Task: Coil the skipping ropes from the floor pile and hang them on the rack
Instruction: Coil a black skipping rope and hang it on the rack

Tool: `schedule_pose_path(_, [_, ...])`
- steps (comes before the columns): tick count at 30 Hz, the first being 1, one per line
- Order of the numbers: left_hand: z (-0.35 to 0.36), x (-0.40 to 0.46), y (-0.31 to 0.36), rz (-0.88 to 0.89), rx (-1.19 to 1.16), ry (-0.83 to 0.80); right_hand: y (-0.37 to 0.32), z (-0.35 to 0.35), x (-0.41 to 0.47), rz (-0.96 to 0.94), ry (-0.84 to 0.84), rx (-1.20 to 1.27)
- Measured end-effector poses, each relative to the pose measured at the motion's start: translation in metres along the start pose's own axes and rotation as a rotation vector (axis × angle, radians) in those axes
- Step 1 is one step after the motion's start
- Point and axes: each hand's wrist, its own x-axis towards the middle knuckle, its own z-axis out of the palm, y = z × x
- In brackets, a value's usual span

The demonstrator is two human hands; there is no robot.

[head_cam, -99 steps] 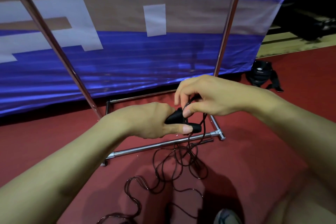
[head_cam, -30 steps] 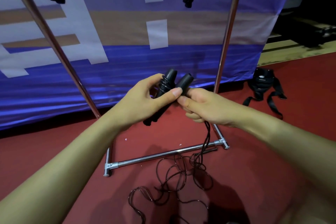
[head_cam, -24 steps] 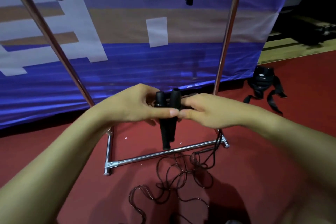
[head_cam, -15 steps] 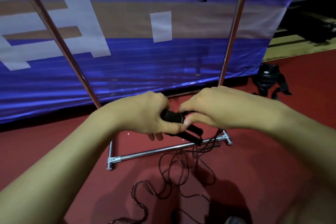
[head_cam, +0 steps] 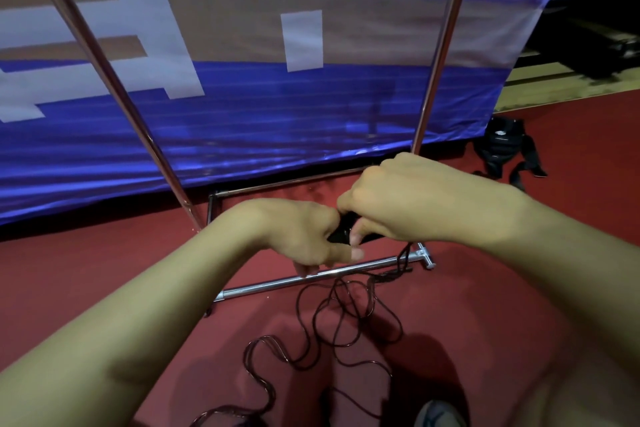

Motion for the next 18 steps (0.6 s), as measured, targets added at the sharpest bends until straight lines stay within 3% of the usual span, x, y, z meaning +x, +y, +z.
schedule_pose_path(3, [0.007,0.002,-0.003,0.060,-0.028,0.167,0.005,-0.001,-0.002,0.087,0.072,0.017])
schedule_pose_path(8, [0.010,0.002,-0.003,0.108,-0.254,0.434,0.015,0.000,-0.010,0.184,0.188,0.472])
schedule_pose_path(15, [0.015,0.003,0.000,0.095,-0.604,0.383,-0.002,0.006,-0.005,0.162,0.260,0.507])
schedule_pose_path(18, [0.012,0.001,0.000,0.098,-0.581,0.425,-0.001,0.005,-0.006,0.178,0.281,0.562])
